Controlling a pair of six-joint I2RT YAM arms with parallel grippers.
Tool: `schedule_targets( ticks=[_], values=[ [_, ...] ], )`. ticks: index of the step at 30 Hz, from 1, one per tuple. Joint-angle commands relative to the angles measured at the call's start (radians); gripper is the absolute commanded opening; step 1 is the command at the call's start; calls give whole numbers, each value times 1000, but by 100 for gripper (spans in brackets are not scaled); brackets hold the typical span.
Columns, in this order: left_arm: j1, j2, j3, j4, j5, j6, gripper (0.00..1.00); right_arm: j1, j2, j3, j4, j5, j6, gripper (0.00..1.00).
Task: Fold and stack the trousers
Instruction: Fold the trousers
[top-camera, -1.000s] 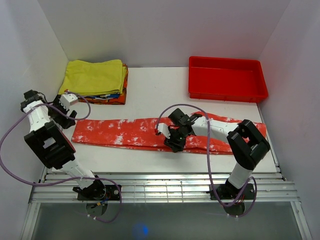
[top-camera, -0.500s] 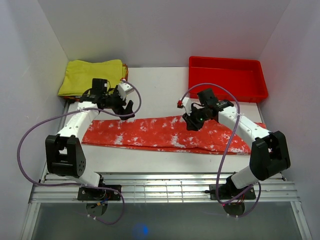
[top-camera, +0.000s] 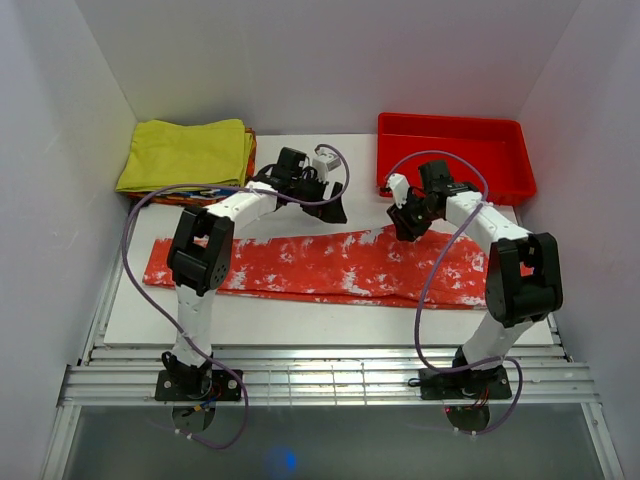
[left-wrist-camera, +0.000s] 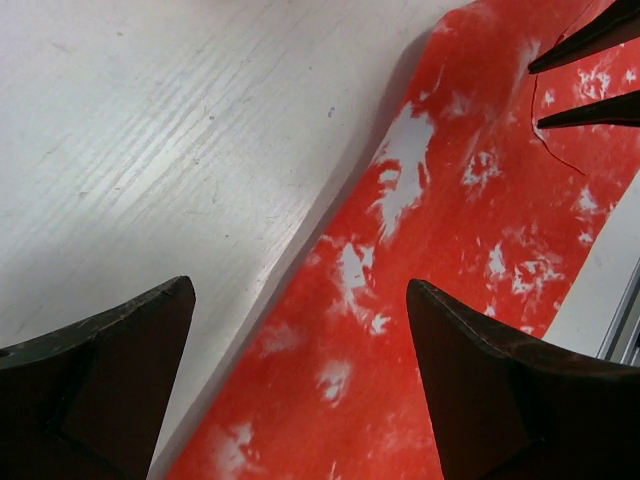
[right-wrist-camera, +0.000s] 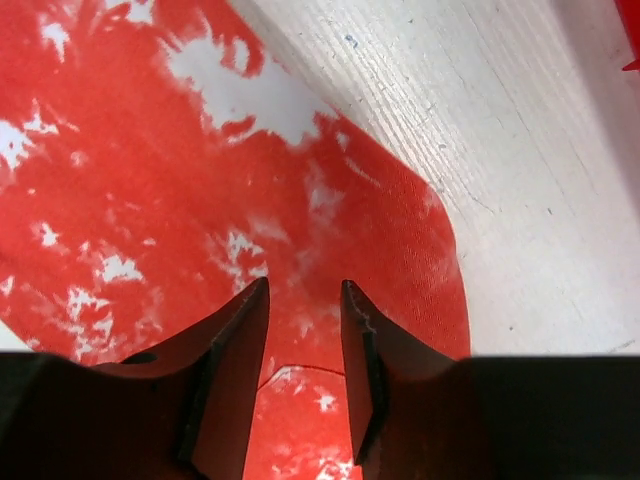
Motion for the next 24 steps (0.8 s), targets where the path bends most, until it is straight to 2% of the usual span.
schedule_targets(
  ticks=[1,4,7,10,13,15,16,17,18,19,20,24],
  values=[
    [-16,-15,52,98,53,-95,98,-13,59,101,48,6,32,42],
    [-19,-12,32,126,59,-104,98,-27,121,166,57,0,55,52],
    [-19,-52,-34,170,76,-88,98,-35,206,207,32,-6,60,56],
    [-19,-119,-115,244,54,-99,98,-40,277,237,-13,-34,49,57],
    [-10,-170,-135,267,-52,-133,98,-40,294,228,-52,-70,17,55],
    [6,-193,-126,241,-124,-171,98,-40,296,212,-70,-98,-6,50],
    [21,-213,-112,233,-170,-202,98,-40,283,206,-78,-127,-14,40],
    [32,-218,-106,229,-151,-213,98,-40,274,198,-80,-139,-23,32],
    [59,-218,-101,226,-101,-213,98,-40,262,183,-80,-155,-26,25],
    [72,-218,-97,229,-47,-217,98,-40,234,177,-80,-181,-29,13],
    [82,-219,-97,229,-13,-228,98,-38,221,171,-78,-195,-29,8],
    [87,-244,-141,196,47,-257,98,-38,132,145,-86,-276,-38,8]
  ],
)
